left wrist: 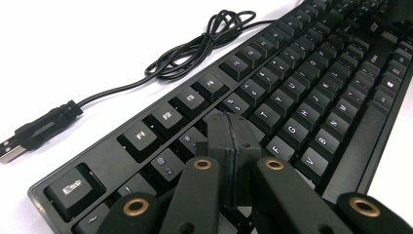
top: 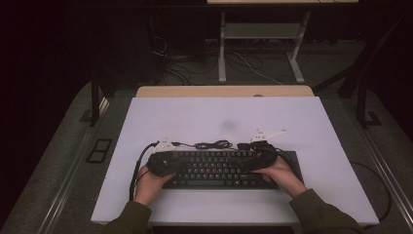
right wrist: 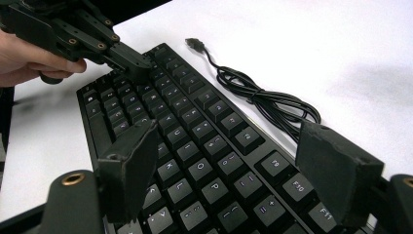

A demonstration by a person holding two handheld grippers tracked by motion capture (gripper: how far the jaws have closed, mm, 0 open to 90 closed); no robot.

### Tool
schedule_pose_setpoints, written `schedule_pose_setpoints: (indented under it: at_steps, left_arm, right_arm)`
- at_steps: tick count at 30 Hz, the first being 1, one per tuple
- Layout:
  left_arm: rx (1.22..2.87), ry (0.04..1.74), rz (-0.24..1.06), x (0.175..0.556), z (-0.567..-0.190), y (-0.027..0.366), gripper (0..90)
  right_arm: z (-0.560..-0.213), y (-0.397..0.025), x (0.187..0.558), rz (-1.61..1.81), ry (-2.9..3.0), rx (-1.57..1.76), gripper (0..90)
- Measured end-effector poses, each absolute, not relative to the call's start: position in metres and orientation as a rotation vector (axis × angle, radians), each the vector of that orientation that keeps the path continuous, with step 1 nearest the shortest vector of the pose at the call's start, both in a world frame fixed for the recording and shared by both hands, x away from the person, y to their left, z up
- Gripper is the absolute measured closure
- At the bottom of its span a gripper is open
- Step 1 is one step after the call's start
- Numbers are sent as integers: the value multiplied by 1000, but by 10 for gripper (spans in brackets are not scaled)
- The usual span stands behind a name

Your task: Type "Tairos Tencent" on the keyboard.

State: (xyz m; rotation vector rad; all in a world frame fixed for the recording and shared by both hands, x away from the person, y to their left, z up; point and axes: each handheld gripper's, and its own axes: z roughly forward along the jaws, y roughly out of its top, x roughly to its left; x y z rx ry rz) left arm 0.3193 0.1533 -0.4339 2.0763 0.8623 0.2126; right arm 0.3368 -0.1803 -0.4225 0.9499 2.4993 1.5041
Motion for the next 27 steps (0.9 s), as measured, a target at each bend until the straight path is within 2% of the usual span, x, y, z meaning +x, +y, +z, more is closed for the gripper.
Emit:
schedule_pose_setpoints:
  at_steps: [27]
  left_arm:
    - [2076,865,179,321,-436,151,892]
  right_arm:
    - [-422,-181,337,1505,2497,950,233]
